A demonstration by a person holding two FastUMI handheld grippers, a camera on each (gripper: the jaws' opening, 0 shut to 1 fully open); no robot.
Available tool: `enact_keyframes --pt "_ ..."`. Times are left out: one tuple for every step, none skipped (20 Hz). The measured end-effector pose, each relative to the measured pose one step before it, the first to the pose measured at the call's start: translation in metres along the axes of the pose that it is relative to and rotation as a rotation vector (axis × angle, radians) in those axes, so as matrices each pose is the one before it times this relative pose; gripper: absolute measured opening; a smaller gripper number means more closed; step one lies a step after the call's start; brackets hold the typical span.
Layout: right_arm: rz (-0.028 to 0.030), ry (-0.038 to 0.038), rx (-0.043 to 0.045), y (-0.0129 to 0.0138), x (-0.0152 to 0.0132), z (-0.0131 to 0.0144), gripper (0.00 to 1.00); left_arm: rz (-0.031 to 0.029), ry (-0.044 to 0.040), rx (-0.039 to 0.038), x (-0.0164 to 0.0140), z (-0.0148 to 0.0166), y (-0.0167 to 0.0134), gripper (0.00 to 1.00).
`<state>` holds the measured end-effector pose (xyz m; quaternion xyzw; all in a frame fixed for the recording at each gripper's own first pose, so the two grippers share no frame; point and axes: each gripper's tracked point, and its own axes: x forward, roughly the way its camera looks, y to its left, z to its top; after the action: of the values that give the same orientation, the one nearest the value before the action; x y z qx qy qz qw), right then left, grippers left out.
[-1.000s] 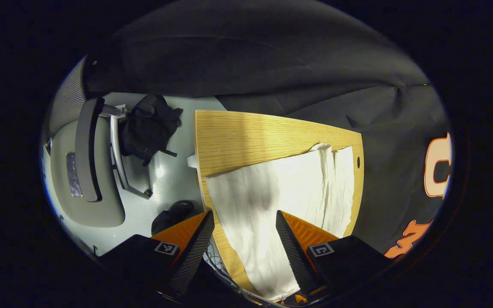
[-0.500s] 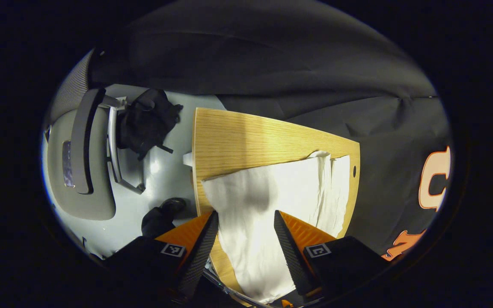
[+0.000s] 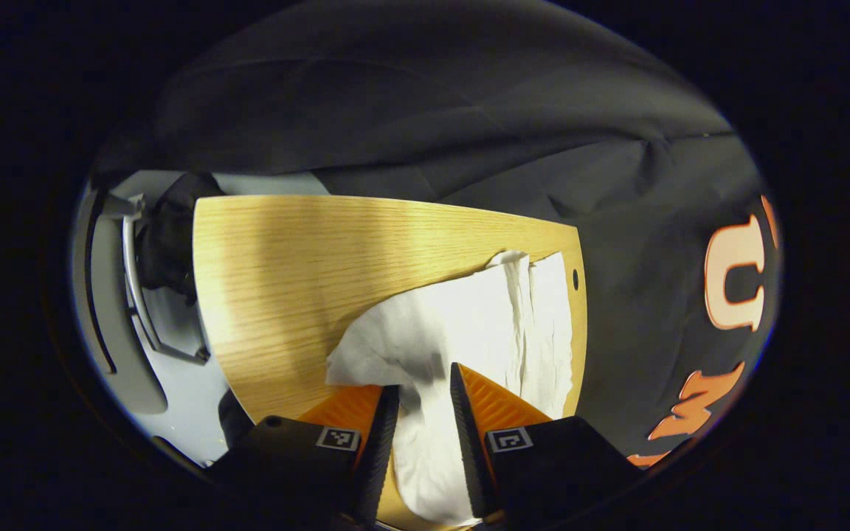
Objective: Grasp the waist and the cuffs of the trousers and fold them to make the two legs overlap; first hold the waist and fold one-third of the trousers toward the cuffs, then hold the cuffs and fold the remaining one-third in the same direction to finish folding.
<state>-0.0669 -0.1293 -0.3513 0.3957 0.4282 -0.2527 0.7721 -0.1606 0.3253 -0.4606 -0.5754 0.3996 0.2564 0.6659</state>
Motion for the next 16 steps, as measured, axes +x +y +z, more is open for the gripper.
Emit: enact_keyframes --pt "-0.002 0.0044 0.02143 -0.00459 0.00251 -0.00082 0.95 0.01754 0.00324 0.03316 0.002 0.00198 0.00165 0.4" --pt "0.0043 0.00456 0.01674 -0.00222 0.00384 0.00089 0.95 0.0113 0.00083 0.01615 0.00101 0.00183 0.00102 0.32" --pt "0.00659 -0.00013 0.01611 0.00157 0.00491 0.00192 0.95 0.00827 0.00189 0.01257 -0.0004 -0.00104 0.00027 0.16" --pt "0.01539 -0.00011 0.01608 0.00421 0.0045 0.00298 0.94 0.00441 0.00445 0.02204 0.00036 0.00105 -0.00127 0.11" --pt "0.01935 -0.01659 0.01296 0.00683 0.00296 0.00386 0.92 0.01518 0.00401 0.00662 -0.00128 0.00006 -0.00118 0.1" --pt "0.01674 0.00286 0.00945 0.00788 0.00558 0.00282 0.91 0.01235 0.00141 0.01907 0.00358 -0.00041 -0.00237 0.07" --pt "0.01425 0.00923 0.00119 0.0075 0.00253 0.00009 0.87 0.01107 0.0008 0.02528 -0.00108 0.00118 -0.00013 0.08" --pt "-0.00072 0.00301 -0.00539 0.00277 0.0034 0.00088 0.86 0.01558 -0.00968 0.01351 -0.0026 0.00482 0.00121 0.08" --pt "-0.01129 -0.00102 -0.00803 -0.00064 0.00377 0.00143 0.8 -0.00479 0.0023 0.01523 0.00354 -0.00315 -0.00416 0.05" --pt "-0.01785 -0.00011 -0.0031 -0.00295 0.00247 0.00028 0.76 -0.00762 -0.0007 0.00992 -0.00324 0.00157 -0.0038 0.05" --pt "-0.01475 0.00103 0.0096 -0.00381 0.00221 0.0019 0.56 -0.00688 -0.00692 0.01001 -0.00229 0.00247 -0.00255 0.05" --pt "-0.00457 0.00522 0.02907 0.00079 0.00204 0.00086 0.45 -0.00409 -0.00047 0.00797 -0.00329 0.0021 -0.00243 0.05" --pt "-0.00556 0.00605 0.04121 0.001 0.00097 0.00176 0.27 -0.002 -0.00118 0.01087 -0.004 0.00224 -0.0032 0.03" --pt "0.00803 0.00725 0.01018 0.00251 0.00151 -0.00262 0.2 -0.00267 -0.00242 0.01185 -0.00334 0.00421 -0.00339 0.05" --pt "0.01086 0.00196 -0.02095 0.00054 0.00071 -0.00196 0.13 0.0026 -0.00582 0.01432 -0.00232 0.00313 -0.00235 0.05" --pt "0.00555 -0.00216 -0.01303 -0.00059 -0.00152 0.00121 0.11 0.00756 -0.00533 0.02861 -0.00206 0.00307 -0.00101 0.05"
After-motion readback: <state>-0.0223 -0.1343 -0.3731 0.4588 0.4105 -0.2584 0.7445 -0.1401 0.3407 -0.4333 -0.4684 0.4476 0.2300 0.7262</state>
